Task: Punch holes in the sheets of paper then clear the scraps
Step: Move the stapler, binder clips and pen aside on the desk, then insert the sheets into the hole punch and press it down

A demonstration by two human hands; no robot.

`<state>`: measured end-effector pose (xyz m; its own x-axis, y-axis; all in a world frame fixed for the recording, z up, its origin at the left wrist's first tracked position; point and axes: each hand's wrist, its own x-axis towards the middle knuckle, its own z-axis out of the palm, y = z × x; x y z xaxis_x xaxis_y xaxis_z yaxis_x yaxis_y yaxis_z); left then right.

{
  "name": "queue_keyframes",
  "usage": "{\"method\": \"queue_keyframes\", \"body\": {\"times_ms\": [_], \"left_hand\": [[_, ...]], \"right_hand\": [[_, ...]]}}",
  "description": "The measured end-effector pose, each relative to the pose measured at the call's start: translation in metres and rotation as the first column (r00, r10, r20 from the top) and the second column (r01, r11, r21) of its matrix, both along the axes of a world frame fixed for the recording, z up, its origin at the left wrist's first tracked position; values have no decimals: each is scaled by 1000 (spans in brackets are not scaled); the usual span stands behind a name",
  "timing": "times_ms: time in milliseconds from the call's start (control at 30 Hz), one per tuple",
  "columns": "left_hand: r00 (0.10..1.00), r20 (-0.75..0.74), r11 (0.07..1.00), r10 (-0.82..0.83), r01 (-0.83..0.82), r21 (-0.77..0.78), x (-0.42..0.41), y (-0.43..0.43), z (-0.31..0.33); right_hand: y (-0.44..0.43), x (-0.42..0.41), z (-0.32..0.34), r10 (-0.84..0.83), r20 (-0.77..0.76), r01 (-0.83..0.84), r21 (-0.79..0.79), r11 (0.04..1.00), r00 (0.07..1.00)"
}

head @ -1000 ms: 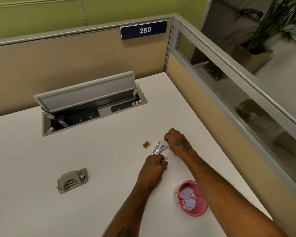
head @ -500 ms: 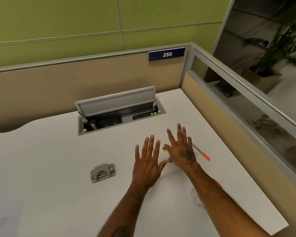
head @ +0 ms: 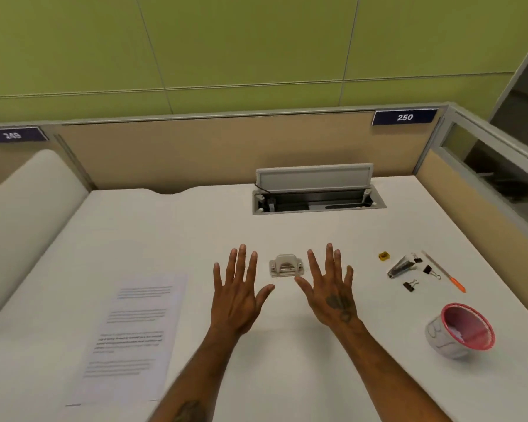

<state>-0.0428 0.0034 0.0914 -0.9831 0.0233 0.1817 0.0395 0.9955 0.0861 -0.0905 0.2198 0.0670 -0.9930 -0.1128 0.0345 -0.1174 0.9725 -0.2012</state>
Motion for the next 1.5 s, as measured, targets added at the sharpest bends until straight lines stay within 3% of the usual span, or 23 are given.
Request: {"method": "queue_keyframes", "body": {"times_ms": [500,733,933,1133,1267,1400,1500], "left_hand": [[907,55,909,417,-416,-32,149,-136,-17],[835,129,834,535,-547,78,167,-195,-29],[857,171,850,487,-510,134,156,-255,-44],[841,288,831,457,-519,197,139,-299,-65],[768,312,769,559,-621,152,129,-311,-70],[651,397,654,647,-742,151,120,-311,-72],[620,422,598,662,-776,203,114,-310,-74]], "right_hand": [[-142,84,-19,376,45,-375,-14,927,926],[-213,104,-27,397,121,-390,-74,918,910],[-278,110,-35,316,208,-282,-179,943,926],[-325,115,-45,136,278,-96,-151,984,951],[-346,115,-45,-109,309,177,-201,963,945],[-361,113,-42,-278,408,399,-247,883,870],[-370,110,-40,-352,478,507,-245,826,805]]}}
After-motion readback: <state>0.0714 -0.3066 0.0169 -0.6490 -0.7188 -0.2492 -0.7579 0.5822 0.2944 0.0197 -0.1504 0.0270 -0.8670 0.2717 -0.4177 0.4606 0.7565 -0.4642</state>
